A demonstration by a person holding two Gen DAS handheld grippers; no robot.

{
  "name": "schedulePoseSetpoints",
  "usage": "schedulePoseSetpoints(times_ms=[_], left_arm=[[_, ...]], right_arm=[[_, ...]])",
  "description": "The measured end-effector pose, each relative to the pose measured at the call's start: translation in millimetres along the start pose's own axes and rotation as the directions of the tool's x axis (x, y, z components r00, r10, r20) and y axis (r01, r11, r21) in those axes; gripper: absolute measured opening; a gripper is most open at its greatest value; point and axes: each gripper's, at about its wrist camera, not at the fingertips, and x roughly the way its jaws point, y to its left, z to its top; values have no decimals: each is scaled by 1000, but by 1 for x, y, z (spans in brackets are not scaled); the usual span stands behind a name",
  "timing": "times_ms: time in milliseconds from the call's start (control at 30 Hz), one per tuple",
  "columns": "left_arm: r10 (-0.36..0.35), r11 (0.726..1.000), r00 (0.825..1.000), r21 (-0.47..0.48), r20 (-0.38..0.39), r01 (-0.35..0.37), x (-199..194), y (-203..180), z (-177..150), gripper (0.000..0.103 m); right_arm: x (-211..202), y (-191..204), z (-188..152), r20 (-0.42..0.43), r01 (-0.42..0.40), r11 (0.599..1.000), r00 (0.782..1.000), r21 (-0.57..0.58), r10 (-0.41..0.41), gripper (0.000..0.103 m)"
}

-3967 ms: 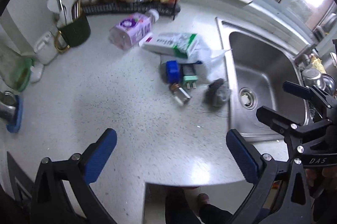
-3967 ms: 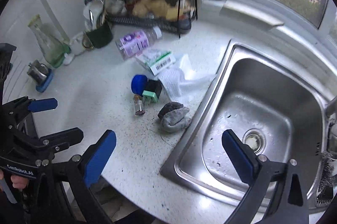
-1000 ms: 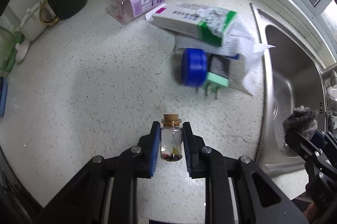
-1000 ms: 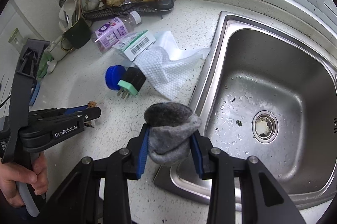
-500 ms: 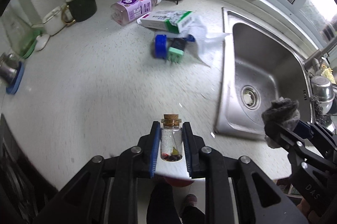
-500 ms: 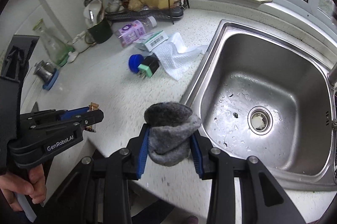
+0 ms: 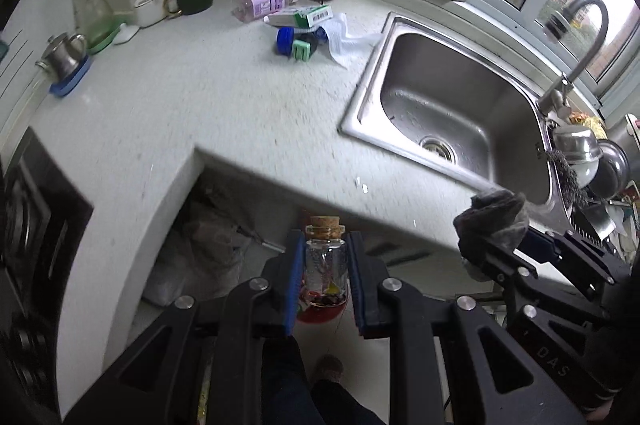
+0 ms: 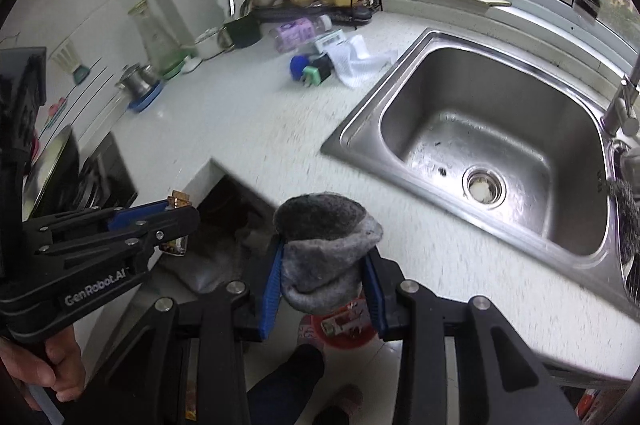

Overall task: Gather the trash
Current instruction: 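Carry the glass vial and grey sponge down toward the red bucket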

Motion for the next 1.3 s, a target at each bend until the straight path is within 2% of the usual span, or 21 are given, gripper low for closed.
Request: schedulePoseSetpoints(times_ms=[167,333,600,767,800,933,1100,1300], left_arm=[[-3,1000,1000,-7,-29,3,-4,-3,-34,19],[-18,1000,998,0,-68,18,8,-2,-57,19],[-51,998,988,20,-145,54,62,8,-91,19],[-38,998,982,37,-185,46,116,20,-114,19],[-31,999,981,38,-190,39,128,23,-119,19],[-10,999,980,34,-198,17,174,34,-138,19],[1,1000,973,19,-233,3,242,47,-166,19],[-3,1000,974,26,-228,9,328,64,-194,19]], right_arm=[[0,3,-25,-27,-17,1000,1000,1,17,34],[9,10,-47,-54,-23,1000,998,-9,22,34],[49,5,-86,-124,-22,999,992,34,26,34],[95,-2,-117,-173,-5,999,985,54,14,34],[103,-4,-122,-147,4,997,989,71,7,34],[146,-11,-142,-163,28,995,987,95,-12,34],[214,-18,-170,-207,53,992,978,112,-29,34],[296,-28,-199,-229,62,993,973,101,-37,34]])
